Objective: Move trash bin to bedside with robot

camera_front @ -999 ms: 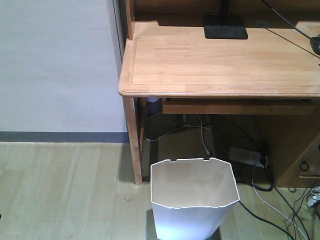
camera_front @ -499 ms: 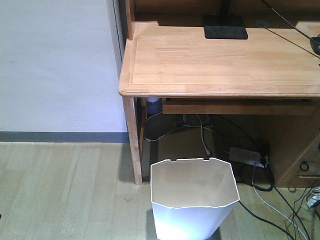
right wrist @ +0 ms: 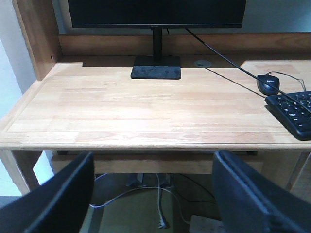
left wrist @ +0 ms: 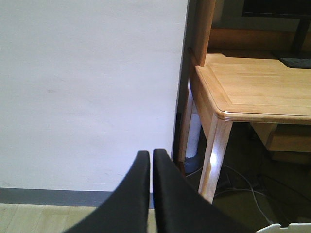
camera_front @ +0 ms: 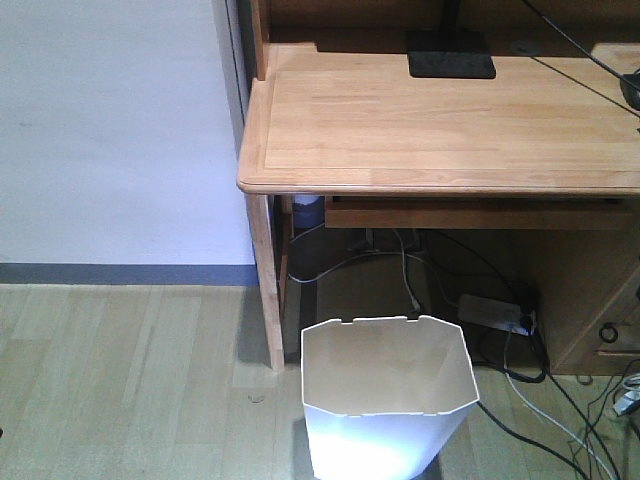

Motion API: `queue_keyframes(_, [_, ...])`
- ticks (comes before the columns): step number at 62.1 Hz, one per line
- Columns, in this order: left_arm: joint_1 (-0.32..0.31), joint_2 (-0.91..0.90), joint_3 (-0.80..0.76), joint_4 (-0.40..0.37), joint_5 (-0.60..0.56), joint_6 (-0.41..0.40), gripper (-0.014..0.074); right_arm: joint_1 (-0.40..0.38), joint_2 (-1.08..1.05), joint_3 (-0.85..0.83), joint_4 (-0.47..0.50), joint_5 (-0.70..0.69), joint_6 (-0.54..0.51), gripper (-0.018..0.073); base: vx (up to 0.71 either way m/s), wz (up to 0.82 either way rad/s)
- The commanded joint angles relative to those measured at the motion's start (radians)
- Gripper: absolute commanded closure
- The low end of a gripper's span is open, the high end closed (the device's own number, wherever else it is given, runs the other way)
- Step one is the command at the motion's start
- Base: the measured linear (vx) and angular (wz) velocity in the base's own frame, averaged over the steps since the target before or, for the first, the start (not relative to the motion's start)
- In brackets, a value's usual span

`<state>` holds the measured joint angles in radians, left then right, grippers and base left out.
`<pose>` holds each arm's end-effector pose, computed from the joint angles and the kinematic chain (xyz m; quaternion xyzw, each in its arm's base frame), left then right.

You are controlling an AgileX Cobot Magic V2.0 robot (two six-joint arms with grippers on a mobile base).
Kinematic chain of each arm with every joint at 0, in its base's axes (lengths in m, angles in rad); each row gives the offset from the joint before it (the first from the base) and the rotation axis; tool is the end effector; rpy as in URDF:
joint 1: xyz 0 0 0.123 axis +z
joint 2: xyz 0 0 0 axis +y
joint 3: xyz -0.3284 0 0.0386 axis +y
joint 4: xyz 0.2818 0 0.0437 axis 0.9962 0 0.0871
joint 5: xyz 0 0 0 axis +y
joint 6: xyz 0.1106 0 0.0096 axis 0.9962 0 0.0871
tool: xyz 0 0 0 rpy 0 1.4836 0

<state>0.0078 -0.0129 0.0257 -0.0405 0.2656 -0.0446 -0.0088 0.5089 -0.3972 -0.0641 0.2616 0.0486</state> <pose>0.0625 -0.0007 0.1763 -0.0319 0.7706 -0.0282 0.6358 0.1234 -0.0029 0.2974 0.0032 0.8005 -0.0133 0.5992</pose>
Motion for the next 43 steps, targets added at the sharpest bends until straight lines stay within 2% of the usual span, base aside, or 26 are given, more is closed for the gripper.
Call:
queue_keyframes(1, [0.0, -0.014, 0.019, -0.004, -0.067, -0.006, 0.0602, 0.0, 0.011, -0.044, 0.023, -0.05, 0.013, 0.0048, 0.0, 0.0])
queue_keyframes(13, [0.0, -0.014, 0.019, -0.004, -0.067, -0.006, 0.0602, 0.0, 0.131, -0.136, 0.023, 0.043, -0.031, 0.0048, 0.0, 0.0])
queue_keyframes(26, [0.0, -0.014, 0.019, -0.004, -0.067, -0.006, 0.0602, 0.0, 0.287, -0.236, 0.028, 0.117, -0.032, 0.0048, 0.0, 0.0])
queue_keyframes(43, [0.0, -0.014, 0.019, -0.004, -0.067, -0.006, 0.0602, 0.0, 0.498, -0.368, 0.144, 0.217, -0.161, 0.0048, 0.0, 0.0])
